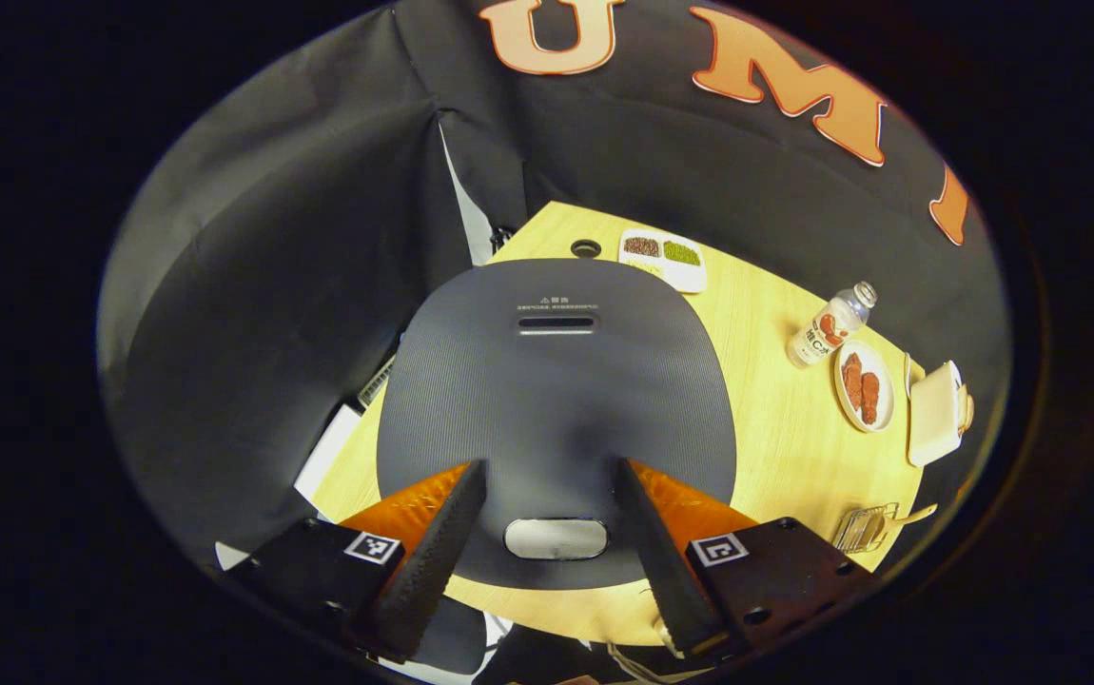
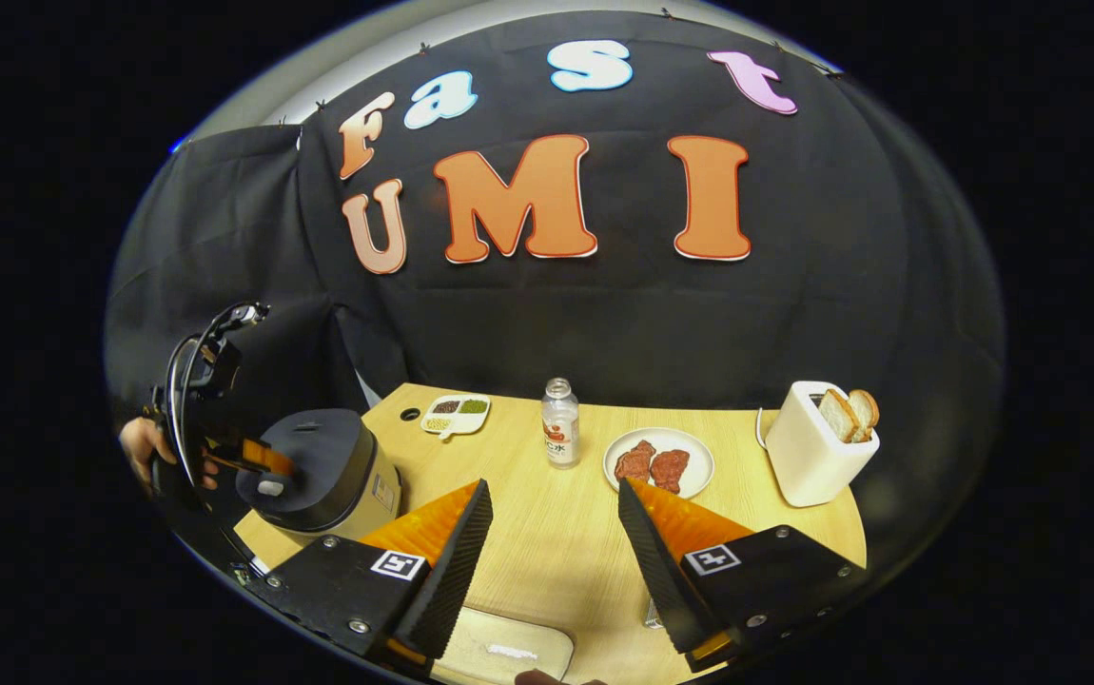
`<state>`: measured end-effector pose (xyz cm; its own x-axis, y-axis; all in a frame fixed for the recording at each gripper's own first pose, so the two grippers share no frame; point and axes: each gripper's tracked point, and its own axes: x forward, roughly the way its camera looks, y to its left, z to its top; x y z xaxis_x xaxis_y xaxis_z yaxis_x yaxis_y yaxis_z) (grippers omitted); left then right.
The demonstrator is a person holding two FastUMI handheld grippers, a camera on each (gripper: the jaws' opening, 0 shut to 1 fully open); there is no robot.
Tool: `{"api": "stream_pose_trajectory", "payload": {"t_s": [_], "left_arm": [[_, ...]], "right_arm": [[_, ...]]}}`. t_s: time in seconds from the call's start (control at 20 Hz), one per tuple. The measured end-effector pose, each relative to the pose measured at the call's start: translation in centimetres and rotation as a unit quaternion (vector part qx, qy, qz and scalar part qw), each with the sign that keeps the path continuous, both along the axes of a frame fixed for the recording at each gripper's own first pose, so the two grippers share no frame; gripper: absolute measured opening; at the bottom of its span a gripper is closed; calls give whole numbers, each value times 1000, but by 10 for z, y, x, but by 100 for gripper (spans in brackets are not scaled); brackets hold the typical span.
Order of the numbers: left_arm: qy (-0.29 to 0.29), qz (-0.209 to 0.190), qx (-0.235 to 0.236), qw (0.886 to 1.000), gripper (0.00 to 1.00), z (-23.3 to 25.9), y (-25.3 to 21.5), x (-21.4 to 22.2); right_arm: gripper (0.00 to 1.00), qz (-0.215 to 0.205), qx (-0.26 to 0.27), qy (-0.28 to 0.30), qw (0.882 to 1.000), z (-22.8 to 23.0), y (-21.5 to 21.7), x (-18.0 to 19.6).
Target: Close the left gripper, press the button to open the rice cooker; take a wooden spoon from the chopstick holder with the right hand, scoop a spoonful of rice and pour it into the rice cooker, then put the wooden spoon back into the chopstick holder.
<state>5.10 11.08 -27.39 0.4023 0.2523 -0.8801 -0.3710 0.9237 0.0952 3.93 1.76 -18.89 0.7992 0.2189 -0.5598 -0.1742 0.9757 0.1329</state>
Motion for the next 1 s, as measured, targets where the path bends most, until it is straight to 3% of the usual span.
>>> {"api": "stream_pose_trajectory", "payload": {"t_s": [0.15,0.25,0.4,0.6,1.0], "left_arm": [[-98,-28,23,995,96,35,-7,16],[-169,-63,59,982,96,71,-12,27],[-262,-98,101,955,94,128,-34,28],[-370,-148,94,912,94,191,-68,24],[-512,-159,77,841,93,273,-91,-5]], "right_arm": [[84,-2,0,-40,999,29,9,1],[84,-2,-6,-81,997,53,16,8],[84,-4,-9,-130,991,84,24,13],[84,3,-10,-176,984,117,30,12],[84,-13,-19,-247,969,154,28,10]]}}
